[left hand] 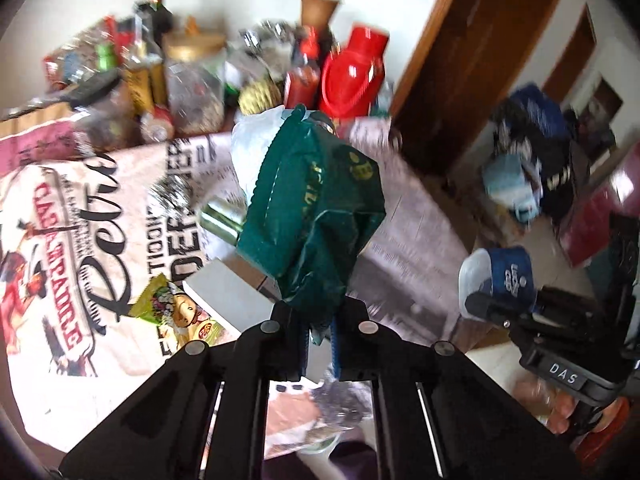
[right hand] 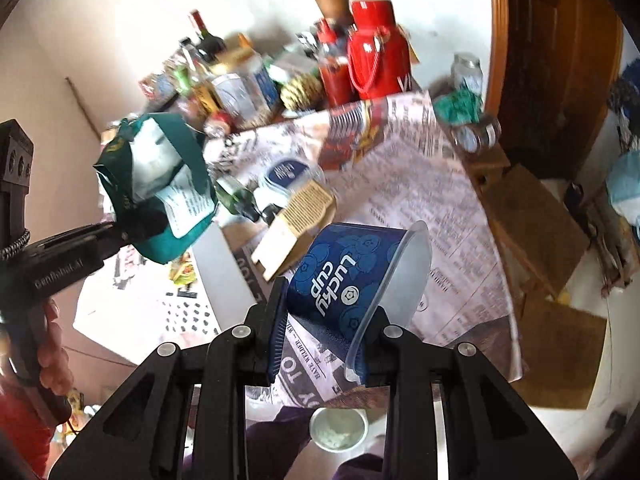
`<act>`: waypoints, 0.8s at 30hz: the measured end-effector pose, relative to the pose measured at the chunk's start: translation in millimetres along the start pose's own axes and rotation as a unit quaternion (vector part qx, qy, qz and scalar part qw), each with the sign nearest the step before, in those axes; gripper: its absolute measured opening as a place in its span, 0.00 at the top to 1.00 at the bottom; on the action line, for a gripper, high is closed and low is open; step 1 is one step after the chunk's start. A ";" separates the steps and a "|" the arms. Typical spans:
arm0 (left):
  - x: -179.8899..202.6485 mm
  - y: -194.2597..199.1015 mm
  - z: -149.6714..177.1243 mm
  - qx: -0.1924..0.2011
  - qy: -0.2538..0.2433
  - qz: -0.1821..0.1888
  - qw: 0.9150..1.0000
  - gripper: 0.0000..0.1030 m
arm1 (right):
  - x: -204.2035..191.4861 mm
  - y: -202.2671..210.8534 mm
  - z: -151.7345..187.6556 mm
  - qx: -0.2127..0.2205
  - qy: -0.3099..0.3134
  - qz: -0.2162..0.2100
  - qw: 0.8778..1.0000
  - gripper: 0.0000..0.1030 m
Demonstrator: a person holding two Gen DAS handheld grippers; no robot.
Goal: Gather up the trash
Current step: 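Grasp the green plastic bag with the left tool while the right tool grasps the blue Lucky Cup, then carry the green bag and blue cup down over the white bucket with both tools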
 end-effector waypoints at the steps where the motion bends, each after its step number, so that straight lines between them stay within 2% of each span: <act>1: 3.6 10.6 -1.0 0.012 0.006 -0.004 1.000 0.93 | 0.2 9.8 -1.0 0.008 0.008 -0.006 1.000 0.75; 5: 21.1 58.1 4.0 0.062 0.034 -0.026 0.997 0.93 | -1.3 42.0 0.0 0.030 0.037 -0.022 0.999 0.75; 12: 53.9 134.4 35.3 0.131 0.057 -0.074 0.987 0.93 | -8.4 97.2 12.3 0.059 0.096 -0.051 0.992 0.75; 19: 66.0 176.7 81.6 0.145 0.078 -0.086 0.983 0.93 | -25.2 131.5 37.6 0.073 0.113 -0.079 0.988 0.75; 24: 67.2 191.9 113.5 0.138 0.085 -0.078 0.984 0.93 | -39.1 141.0 61.4 0.073 0.111 -0.081 0.988 0.75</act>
Point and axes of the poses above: each gripper's, at about its wrist camera, not at the fingertips, and y roughly against the way its jaws point, x to its right, z to its underside, the point moved 8 cm from there along -y, roughly the way its jaws point
